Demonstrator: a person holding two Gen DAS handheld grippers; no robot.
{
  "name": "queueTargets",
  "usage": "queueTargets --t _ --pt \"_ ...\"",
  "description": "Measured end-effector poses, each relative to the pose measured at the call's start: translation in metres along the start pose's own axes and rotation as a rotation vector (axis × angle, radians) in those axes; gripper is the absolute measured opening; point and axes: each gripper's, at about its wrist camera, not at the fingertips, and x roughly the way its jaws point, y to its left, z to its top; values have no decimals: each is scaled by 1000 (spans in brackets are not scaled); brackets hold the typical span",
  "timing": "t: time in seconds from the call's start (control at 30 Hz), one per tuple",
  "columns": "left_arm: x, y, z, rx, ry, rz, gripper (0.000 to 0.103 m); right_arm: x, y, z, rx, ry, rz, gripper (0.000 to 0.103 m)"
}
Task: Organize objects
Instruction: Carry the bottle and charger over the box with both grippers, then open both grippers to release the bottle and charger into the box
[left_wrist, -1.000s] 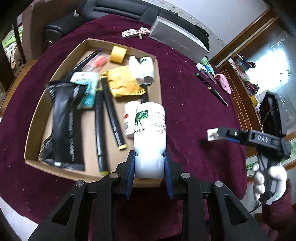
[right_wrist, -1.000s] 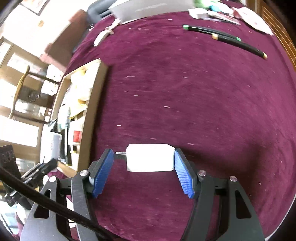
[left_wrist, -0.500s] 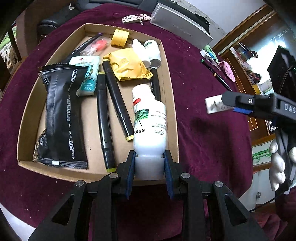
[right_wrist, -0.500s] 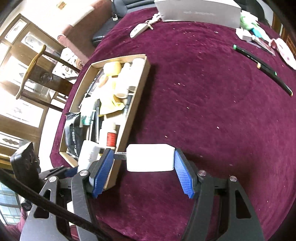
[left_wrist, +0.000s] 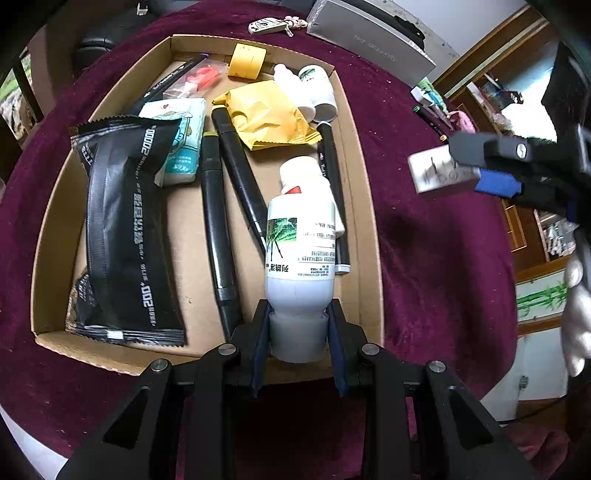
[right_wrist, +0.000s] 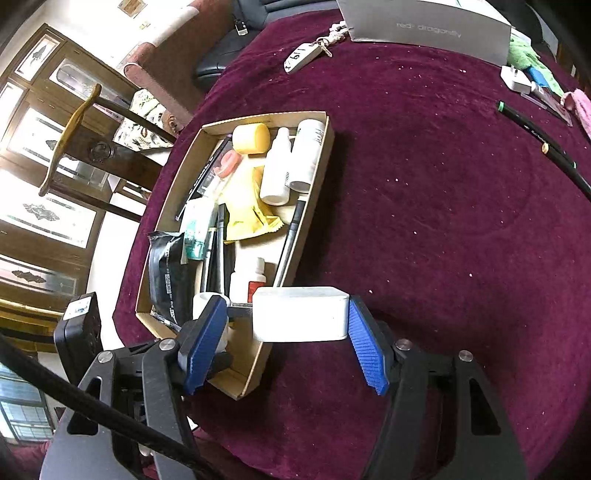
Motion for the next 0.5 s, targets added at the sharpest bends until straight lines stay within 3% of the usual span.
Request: queueTargets --t 0.27,0.5 --pt "0 -1 -4 29 -2 57 25 9 24 21 -49 -3 0 66" --pt "-3 1 -8 38 0 56 25 20 49 42 -99 0 5 66"
